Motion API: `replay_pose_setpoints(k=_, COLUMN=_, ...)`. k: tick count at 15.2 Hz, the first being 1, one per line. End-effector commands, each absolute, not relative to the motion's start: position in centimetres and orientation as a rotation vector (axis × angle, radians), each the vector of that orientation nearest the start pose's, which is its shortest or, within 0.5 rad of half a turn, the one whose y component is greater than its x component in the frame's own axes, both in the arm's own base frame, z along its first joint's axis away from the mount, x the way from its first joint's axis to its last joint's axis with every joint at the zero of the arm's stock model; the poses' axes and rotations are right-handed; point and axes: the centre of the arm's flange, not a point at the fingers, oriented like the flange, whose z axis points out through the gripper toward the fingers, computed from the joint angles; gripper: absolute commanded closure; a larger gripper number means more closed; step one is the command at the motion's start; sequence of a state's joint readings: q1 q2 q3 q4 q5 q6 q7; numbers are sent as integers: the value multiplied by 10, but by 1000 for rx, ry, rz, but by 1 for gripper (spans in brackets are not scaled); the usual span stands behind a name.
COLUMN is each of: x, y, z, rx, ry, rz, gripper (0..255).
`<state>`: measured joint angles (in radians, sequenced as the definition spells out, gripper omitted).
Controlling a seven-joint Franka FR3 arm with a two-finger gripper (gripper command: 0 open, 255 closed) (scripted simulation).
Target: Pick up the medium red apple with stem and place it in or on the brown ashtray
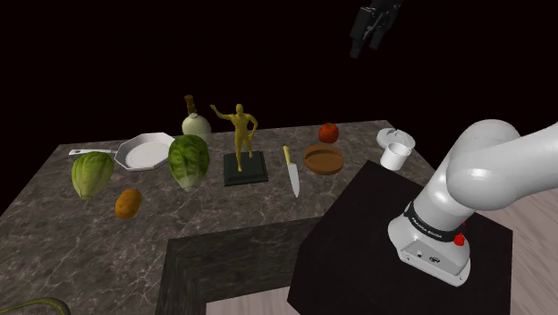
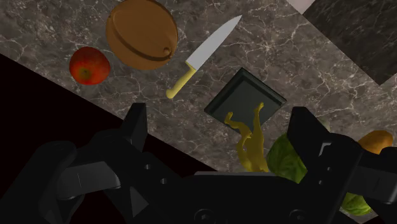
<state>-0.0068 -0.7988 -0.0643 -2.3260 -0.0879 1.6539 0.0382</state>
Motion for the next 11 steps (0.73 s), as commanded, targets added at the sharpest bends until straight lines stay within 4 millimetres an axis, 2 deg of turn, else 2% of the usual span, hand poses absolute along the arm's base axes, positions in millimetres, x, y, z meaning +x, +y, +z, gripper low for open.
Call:
replay_pose_setpoints(k=1, x=311, y=-38, z=616, rx=-3175, ry=145, rz=-199, gripper=0)
replay_pose_setpoints(k=11, x=347, y=-125, z=521, rx=-3170, ry=34, rz=-165, gripper=0)
